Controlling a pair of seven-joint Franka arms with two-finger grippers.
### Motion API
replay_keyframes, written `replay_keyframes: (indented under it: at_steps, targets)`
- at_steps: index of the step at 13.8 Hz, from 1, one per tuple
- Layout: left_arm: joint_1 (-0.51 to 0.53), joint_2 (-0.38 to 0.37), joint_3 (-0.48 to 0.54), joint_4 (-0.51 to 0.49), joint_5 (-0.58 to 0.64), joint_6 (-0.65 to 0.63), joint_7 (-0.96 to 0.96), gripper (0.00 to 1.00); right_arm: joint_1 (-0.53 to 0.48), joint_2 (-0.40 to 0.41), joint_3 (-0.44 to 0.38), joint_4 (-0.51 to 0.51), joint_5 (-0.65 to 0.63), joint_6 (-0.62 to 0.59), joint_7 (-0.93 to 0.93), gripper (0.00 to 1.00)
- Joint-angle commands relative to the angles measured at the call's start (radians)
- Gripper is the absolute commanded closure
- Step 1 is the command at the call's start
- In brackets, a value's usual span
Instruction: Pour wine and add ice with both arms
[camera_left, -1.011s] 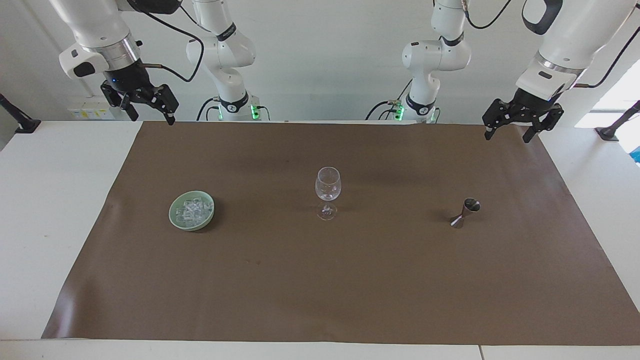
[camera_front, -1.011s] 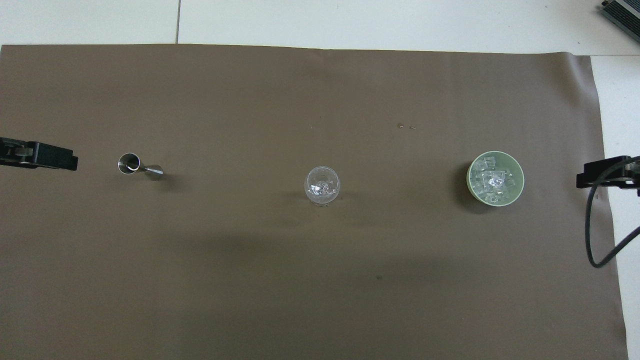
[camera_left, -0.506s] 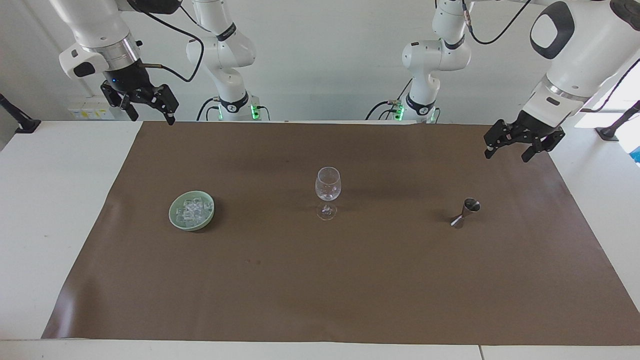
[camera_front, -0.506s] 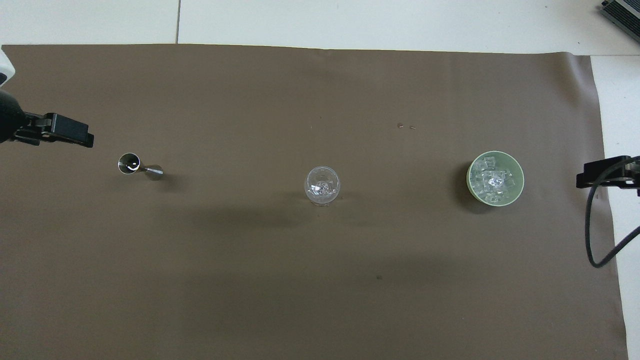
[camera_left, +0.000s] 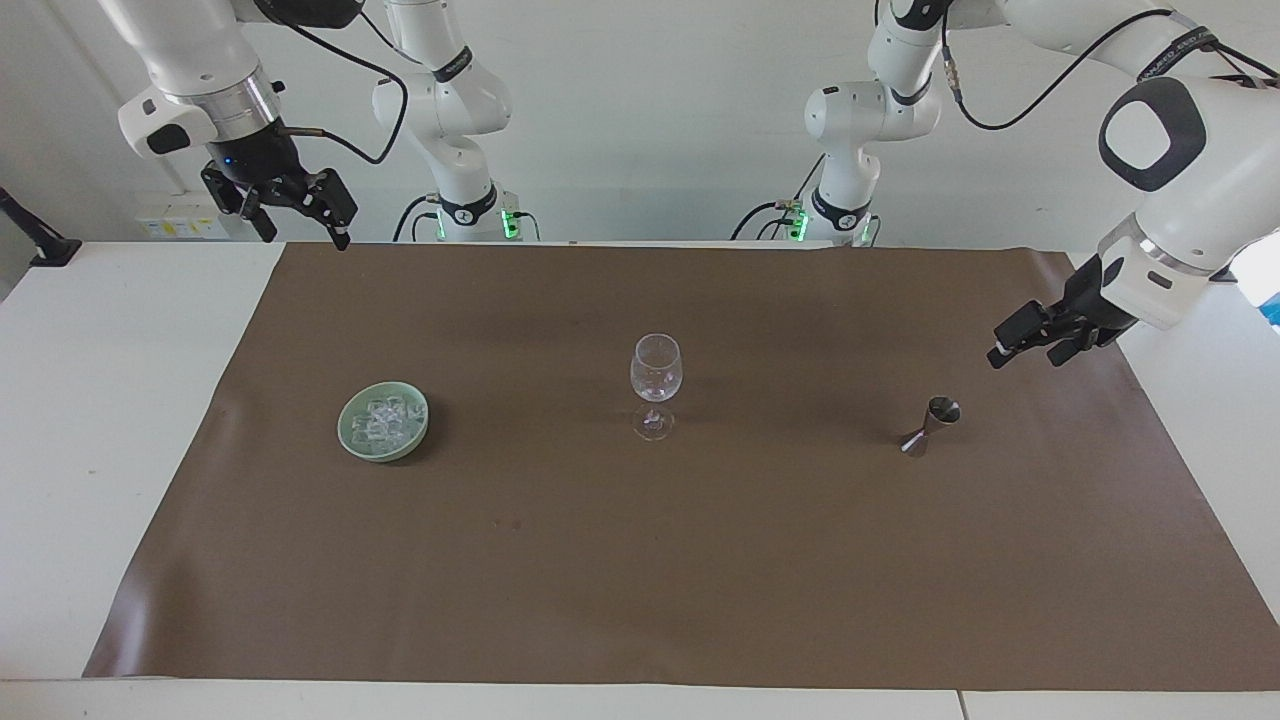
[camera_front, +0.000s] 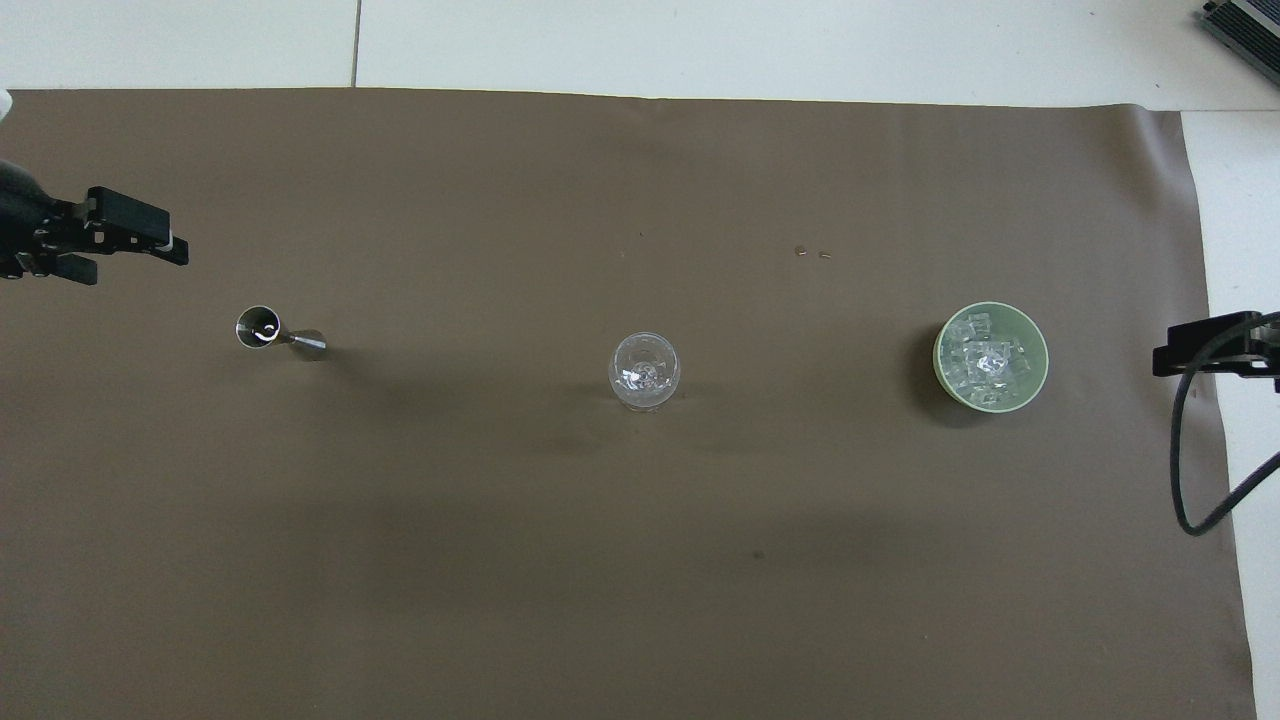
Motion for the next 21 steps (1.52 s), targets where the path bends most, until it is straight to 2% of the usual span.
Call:
replay_keyframes:
  at_steps: [1,9,21]
  targets:
    - [0.012,-0.003,-0.003,-0.014,-0.015,0.018,-0.034,0.0,-0.011,-0.016,0.004,-0.016,0.022,0.001,-0.031,0.0]
    - [-0.003,-0.054,-0.005,-0.085,0.03,0.015,-0.036,0.0,-0.011,-0.016,0.004,-0.016,0.024,0.002,-0.031,0.0]
    - [0.006,-0.055,-0.005,-0.085,0.03,0.014,-0.037,0.0,-0.011,-0.016,0.004,-0.016,0.024,0.002,-0.031,0.0]
